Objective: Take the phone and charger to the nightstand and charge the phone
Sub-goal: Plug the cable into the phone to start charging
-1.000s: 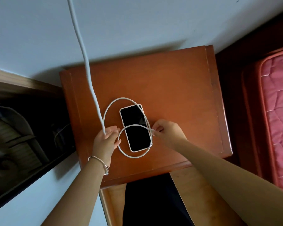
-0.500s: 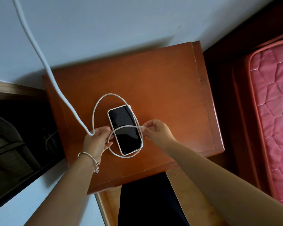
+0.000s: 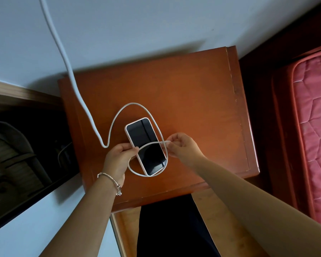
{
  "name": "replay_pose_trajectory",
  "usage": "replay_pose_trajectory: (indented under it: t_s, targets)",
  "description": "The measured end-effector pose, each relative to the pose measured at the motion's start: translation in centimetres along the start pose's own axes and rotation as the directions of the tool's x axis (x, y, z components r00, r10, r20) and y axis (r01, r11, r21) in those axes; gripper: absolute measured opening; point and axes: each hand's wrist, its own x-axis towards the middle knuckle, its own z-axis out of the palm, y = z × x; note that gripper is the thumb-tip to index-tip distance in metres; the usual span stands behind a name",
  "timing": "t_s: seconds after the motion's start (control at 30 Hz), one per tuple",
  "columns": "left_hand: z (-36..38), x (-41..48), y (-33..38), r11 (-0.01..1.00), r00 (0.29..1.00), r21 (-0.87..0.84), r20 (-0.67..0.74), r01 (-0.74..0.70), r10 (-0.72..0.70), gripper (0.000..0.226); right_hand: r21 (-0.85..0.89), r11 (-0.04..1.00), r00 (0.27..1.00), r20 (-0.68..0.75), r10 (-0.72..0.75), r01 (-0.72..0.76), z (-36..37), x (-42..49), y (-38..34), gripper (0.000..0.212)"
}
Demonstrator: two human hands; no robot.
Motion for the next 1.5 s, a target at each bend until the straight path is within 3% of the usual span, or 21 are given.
replay_pose_trajectory:
  t_s: [0.23,0.33,0.47,0.63,0.8,0.97,1.1,1.23,1.33,1.5]
  targets:
    - [0.2,-1.1,-1.0,0.988,0.997,-0.153,-0.079,-0.003,-0.009,0.009,0.098,0.992,0.996,-0.049,-0.074,0.078,-0.5,-0.7,-1.2,0.004]
    - [0.2,-1.2,-1.7,0.982,0.992,-0.188,-0.123,0.007,-0.031,0.022,0.179,0.979,0.993,-0.082,-0.08,0.093,-0.9,-0.9,-1.6,0.006]
    - [-0.1,-2.1,-2.1,0.975,0.977,-0.222,-0.212,-0.018,-0.03,0.017,0.456,0.888,0.998,-0.058,-0.033,0.056,-1.9,-1.0,-2.5,0.006]
    - [-1.0,-3.3,-2.2,0.975,0.972,-0.222,-0.232,-0.02,-0.033,0.016,0.562,0.803,0.974,-0.205,-0.096,0.197,-2.7,-0.7,-3.9,0.003]
    - [-1.8,-3.6,-2.5,0.976,0.972,-0.214,-0.236,-0.046,-0.006,0.019,0.502,0.78,0.913,-0.348,-0.214,0.374,-3.6,-1.1,-5.5,0.014]
    - [-2.2,-3.2,-2.3,0.956,0.984,-0.292,-0.177,-0.024,-0.029,0.009,0.357,0.757,0.819,-0.413,-0.398,0.548,-4.2,-2.0,-7.0,0.011]
    - [-2.9,-3.1,-2.0,0.953,0.99,-0.302,-0.139,-0.033,-0.009,0.01,0.209,0.771,0.78,-0.359,-0.512,0.602,-4.5,-2.4,-8.6,0.013]
    - [-3.4,-3.0,-1.3,0.948,0.993,-0.312,-0.119,-0.055,0.018,0.02,-0.054,0.775,0.748,-0.226,-0.624,0.63,-4.1,-2.6,-9.5,0.019]
    - [-3.4,-3.0,-0.6,0.942,0.993,-0.324,-0.107,-0.084,0.052,0.018,-0.213,0.804,0.803,-0.116,-0.585,0.555,-3.3,-2.5,-9.1,0.025]
    - [-3.3,-2.8,0.6,0.911,0.994,-0.4,-0.071,-0.101,0.079,0.022,-0.244,0.9,0.931,0.044,-0.363,0.363,-2.3,-2.4,-7.2,0.024]
